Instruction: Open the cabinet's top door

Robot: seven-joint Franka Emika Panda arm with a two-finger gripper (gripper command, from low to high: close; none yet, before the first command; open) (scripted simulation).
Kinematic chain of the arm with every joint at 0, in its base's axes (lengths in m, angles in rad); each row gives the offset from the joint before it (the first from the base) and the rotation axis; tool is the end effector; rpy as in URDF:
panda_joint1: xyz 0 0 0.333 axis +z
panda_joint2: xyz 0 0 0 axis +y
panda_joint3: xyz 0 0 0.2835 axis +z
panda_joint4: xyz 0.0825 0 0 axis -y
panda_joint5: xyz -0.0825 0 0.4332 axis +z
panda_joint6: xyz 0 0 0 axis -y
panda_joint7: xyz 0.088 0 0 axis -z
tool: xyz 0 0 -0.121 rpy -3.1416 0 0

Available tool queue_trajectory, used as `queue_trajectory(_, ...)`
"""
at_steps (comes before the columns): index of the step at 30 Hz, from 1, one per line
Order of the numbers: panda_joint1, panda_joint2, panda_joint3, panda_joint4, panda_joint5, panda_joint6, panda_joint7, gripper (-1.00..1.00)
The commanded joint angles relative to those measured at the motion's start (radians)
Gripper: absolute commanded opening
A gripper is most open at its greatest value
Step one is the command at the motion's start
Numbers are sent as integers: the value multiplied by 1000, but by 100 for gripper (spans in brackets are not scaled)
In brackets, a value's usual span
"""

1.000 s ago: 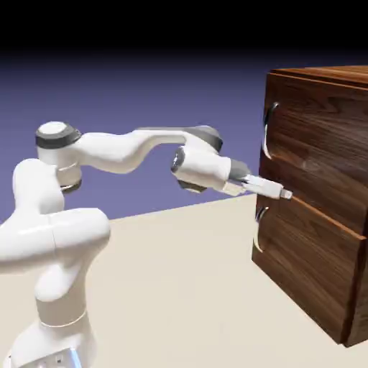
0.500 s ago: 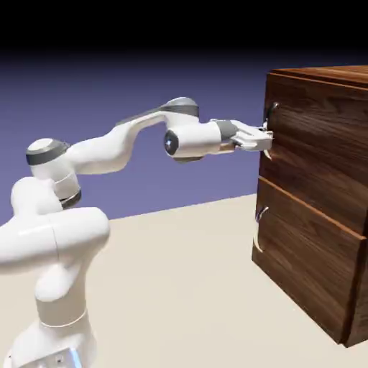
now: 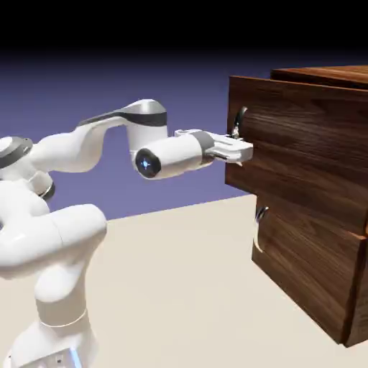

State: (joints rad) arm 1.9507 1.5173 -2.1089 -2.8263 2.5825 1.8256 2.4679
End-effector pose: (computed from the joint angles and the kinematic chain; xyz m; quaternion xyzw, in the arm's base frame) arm 0.4218 -0.0430 0.4884 0.1373 0.6937 0.3934 0.5875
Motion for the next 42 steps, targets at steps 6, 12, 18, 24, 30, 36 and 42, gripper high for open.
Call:
queue_trajectory(6, -48, -42, -128, -94, -111, -262, -70, -100)
queue_trajectory(12, -163, -103, -239, -133, -238, -523, -141, -100)
queue_trajectory(18, -327, -199, -318, -121, -381, -784, -233, -100)
queue_trajectory(24, -533, -364, -358, -43, -593, -1040, -396, -100)
queue_trajectory(30, -742, -559, -321, 105, -848, -1224, -614, -100)
queue_trajectory(36, -899, -770, -235, 288, -1104, -1286, -821, -100)
queue_trajectory(42, -1001, -988, -132, 465, -1307, -1262, -936, -100)
